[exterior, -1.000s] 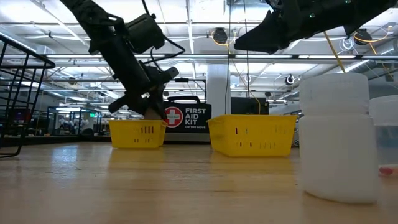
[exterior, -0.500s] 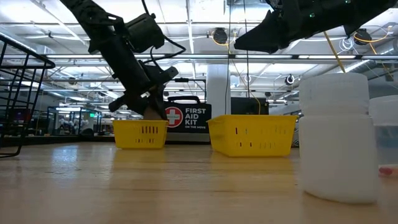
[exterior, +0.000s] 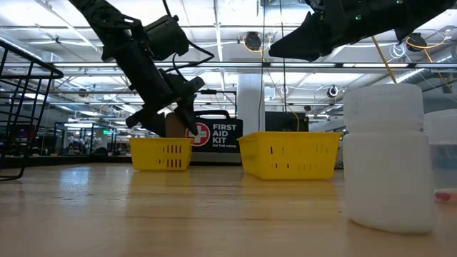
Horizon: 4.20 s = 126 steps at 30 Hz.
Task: Pick & Place Medicine items
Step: Put the brown bandage into the left yellow basket, then put the black bandage into the left yellow basket
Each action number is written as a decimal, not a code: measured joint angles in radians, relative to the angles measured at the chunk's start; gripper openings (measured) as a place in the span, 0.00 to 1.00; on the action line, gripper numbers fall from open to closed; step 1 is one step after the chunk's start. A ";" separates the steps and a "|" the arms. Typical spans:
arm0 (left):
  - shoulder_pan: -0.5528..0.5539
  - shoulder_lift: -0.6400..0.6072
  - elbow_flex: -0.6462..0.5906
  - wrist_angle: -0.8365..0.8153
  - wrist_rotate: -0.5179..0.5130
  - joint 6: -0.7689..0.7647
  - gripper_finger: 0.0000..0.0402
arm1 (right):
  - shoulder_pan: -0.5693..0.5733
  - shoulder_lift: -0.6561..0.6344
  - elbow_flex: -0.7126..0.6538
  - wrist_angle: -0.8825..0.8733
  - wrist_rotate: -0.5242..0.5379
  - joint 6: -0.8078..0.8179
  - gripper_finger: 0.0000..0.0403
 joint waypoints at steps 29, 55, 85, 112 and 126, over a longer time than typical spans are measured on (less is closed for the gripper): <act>-0.087 -0.335 0.006 0.088 0.054 0.495 0.66 | 0.000 0.000 0.000 -0.029 0.001 0.000 0.29; -0.211 -0.098 0.004 -0.098 -0.075 0.465 0.66 | 0.000 0.000 0.000 -0.032 0.001 0.000 0.29; -0.172 -0.297 0.004 -0.082 -0.037 0.506 0.66 | 0.002 -0.001 0.000 -0.066 0.001 0.016 0.29; -0.344 -0.651 -0.459 0.625 -0.267 0.627 0.66 | 0.524 -0.249 0.029 0.109 -0.436 0.177 0.33; -0.343 -0.650 -0.459 0.615 -0.256 0.632 0.66 | 0.926 0.228 0.719 -0.907 0.220 0.829 0.60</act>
